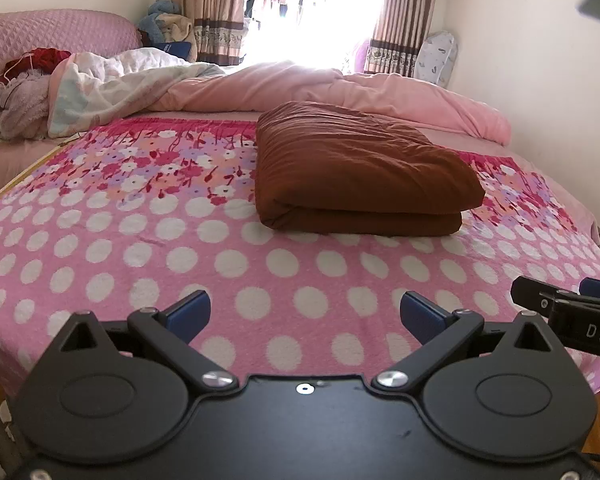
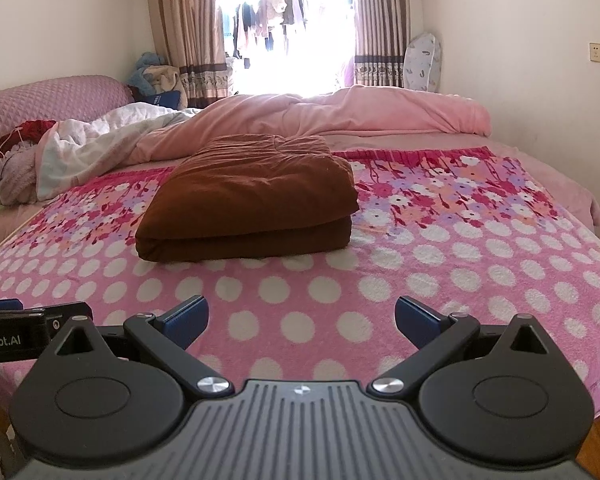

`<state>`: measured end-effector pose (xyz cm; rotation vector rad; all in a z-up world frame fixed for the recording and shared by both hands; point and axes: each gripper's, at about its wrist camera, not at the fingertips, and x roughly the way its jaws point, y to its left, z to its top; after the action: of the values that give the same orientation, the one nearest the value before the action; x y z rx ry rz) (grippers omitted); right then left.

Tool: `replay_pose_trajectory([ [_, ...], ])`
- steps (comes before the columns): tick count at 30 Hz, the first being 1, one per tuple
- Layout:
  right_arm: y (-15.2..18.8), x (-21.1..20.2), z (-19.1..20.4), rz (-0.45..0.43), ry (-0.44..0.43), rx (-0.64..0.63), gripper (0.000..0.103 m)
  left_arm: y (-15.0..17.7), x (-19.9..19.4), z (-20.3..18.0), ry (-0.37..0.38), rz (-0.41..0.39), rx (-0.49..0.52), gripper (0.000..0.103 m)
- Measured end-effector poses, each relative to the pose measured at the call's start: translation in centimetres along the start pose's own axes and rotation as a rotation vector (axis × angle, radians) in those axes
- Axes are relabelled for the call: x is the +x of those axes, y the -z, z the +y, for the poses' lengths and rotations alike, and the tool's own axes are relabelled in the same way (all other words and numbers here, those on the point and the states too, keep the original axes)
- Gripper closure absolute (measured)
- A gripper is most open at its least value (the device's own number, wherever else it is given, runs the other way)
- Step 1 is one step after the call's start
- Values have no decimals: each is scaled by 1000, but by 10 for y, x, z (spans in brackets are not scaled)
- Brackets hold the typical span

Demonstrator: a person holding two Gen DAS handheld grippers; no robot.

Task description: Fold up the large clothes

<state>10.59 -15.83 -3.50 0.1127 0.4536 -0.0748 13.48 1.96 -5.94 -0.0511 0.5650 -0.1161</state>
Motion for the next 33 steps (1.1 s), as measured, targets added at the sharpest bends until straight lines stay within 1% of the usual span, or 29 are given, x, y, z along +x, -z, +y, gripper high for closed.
replay_pose_trajectory([
  [15,0,0,0,1,0,-1,0,1,2,0,-12,9,-3,0],
  [25,0,0,0,3,0,-3,0,0,-1,-2,-8,-1,-5,0],
  [33,-1,0,0,4,1,-2,0,-1,-1,-3,-23,2,2,0],
])
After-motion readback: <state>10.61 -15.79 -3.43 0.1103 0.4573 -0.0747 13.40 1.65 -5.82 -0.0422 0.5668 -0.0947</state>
